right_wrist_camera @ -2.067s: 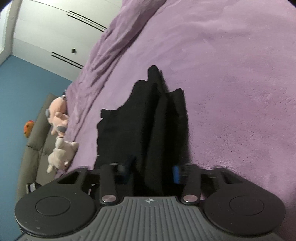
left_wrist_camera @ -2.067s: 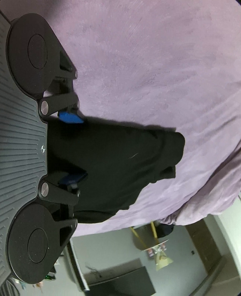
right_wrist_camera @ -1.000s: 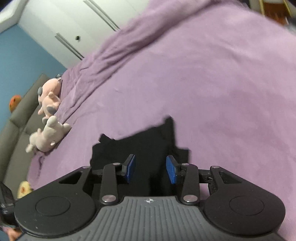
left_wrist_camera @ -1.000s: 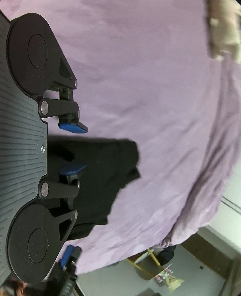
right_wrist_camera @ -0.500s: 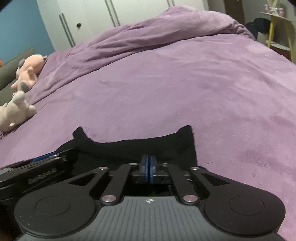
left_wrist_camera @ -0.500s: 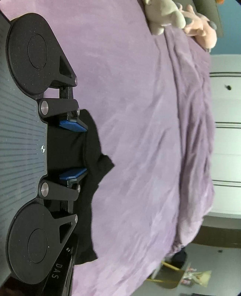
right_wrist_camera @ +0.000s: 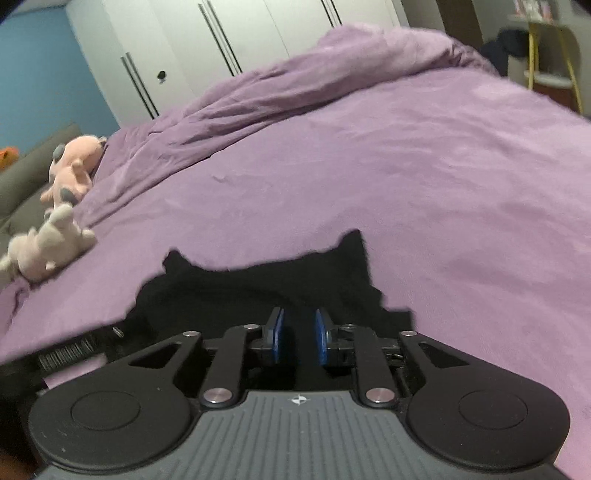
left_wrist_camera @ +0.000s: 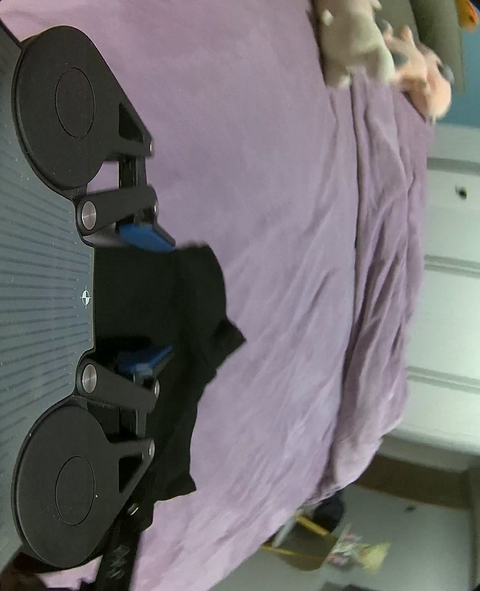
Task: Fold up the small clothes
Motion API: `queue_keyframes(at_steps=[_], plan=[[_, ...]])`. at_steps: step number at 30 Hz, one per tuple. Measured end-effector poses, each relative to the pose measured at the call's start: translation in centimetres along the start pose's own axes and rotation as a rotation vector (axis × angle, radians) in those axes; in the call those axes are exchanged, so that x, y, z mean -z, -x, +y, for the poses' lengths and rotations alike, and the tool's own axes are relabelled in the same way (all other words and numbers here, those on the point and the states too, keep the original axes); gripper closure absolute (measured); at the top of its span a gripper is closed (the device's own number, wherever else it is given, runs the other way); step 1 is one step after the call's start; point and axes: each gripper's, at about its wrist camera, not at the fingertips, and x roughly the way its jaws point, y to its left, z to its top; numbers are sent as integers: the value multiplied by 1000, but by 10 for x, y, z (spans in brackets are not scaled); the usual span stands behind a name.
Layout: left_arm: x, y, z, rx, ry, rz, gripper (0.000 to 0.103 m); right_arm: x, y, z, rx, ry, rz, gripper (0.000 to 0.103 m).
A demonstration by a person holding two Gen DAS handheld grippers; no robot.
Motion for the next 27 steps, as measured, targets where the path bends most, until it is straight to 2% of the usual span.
queue_keyframes(at_steps=[2,5,6,8,9,11,12,14,16,20,22,23,25,27], plan=[[7,0,15,-42,88,30,40,9,11,-1,26,44,-38,86],[11,8,45,-14,239,63,39,7,24,-2,61,75,-30,87],[11,13,48,-26,231,64,39,6,31,-3,80,69,-29,87],[12,30,49,-71,177,49,41,6,47,-9,124,25,-11,78],[14,40,51,-79,161,38,41,8,54,-15,117,-20,8,73],[21,58,58,-64,177,48,41,15,72,-31,28,-135,51,70],[25,66,59,-40,202,72,41,21,80,-40,-31,-203,92,66],[39,83,64,52,252,127,41,35,93,-52,-127,-308,148,58],[52,95,65,143,282,167,41,47,103,-59,-168,-345,171,56],[69,103,59,290,304,228,40,61,110,-59,-185,-354,202,56],[72,100,58,285,325,235,41,62,108,-61,-193,-384,197,70],[71,97,59,284,342,251,42,62,106,-62,-197,-413,207,85],[68,96,60,268,373,264,71,63,103,-73,-277,-544,227,88],[62,100,62,247,375,271,82,70,103,-90,-417,-730,214,90]])
